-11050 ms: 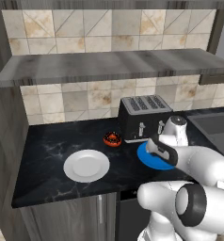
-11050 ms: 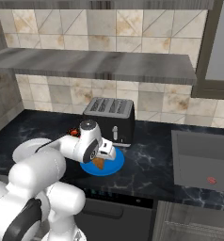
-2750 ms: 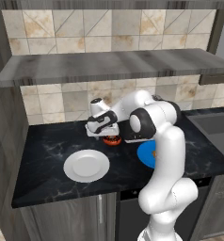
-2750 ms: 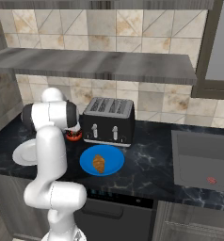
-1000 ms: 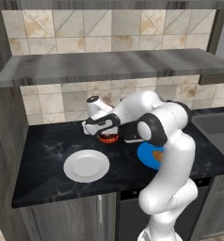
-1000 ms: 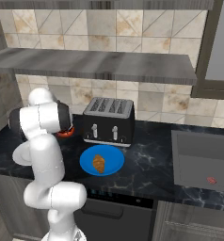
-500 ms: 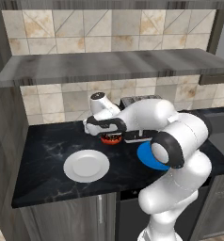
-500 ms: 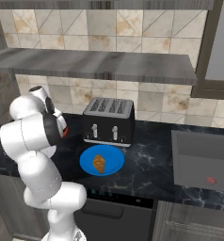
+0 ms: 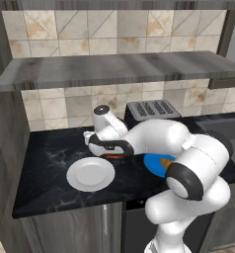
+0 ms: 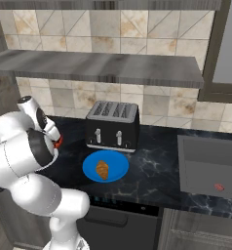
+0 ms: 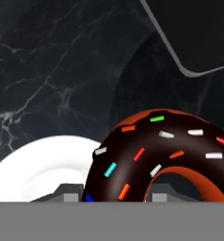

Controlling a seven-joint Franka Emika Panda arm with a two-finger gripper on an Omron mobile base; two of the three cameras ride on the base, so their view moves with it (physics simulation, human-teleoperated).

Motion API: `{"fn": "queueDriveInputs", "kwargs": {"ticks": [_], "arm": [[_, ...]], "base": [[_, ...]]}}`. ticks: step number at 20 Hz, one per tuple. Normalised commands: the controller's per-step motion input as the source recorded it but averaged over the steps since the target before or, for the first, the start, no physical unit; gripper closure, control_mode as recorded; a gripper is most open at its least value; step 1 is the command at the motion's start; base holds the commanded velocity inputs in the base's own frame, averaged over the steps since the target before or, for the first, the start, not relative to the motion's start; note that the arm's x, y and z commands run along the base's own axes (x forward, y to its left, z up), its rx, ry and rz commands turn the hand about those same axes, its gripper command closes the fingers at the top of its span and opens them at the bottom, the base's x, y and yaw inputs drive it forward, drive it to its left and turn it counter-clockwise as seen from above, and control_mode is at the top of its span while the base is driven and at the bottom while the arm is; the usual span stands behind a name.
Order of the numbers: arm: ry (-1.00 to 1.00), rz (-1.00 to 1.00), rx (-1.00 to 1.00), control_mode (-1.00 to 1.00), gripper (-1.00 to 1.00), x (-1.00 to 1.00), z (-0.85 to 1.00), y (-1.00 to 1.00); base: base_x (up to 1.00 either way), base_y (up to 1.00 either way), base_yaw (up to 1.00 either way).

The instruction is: Place the pastries on the plates.

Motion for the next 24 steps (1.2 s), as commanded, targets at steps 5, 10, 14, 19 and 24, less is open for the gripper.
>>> {"fn": "queueDriveInputs", "kwargs": {"ticks": [5, 10, 14, 19, 24], "arm": [[0.00, 0.00, 0.00, -1.00, 1.00, -0.26, 0.09, 0.44], [0.00, 0.00, 0.00, -1.00, 1.00, -0.35, 0.00, 0.47], [0.00, 0.00, 0.00, -1.00, 1.00, -0.35, 0.00, 0.40], [0.05, 0.00, 0.00, -1.00, 1.00, -0.18, -0.12, 0.02], [0.04, 0.00, 0.00, -1.00, 1.00, -0.27, -0.22, 0.00]], "base": [[0.00, 0.00, 0.00], [0.00, 0.00, 0.00], [0.00, 0.00, 0.00], [0.00, 0.00, 0.00], [0.00, 0.00, 0.00]]}}
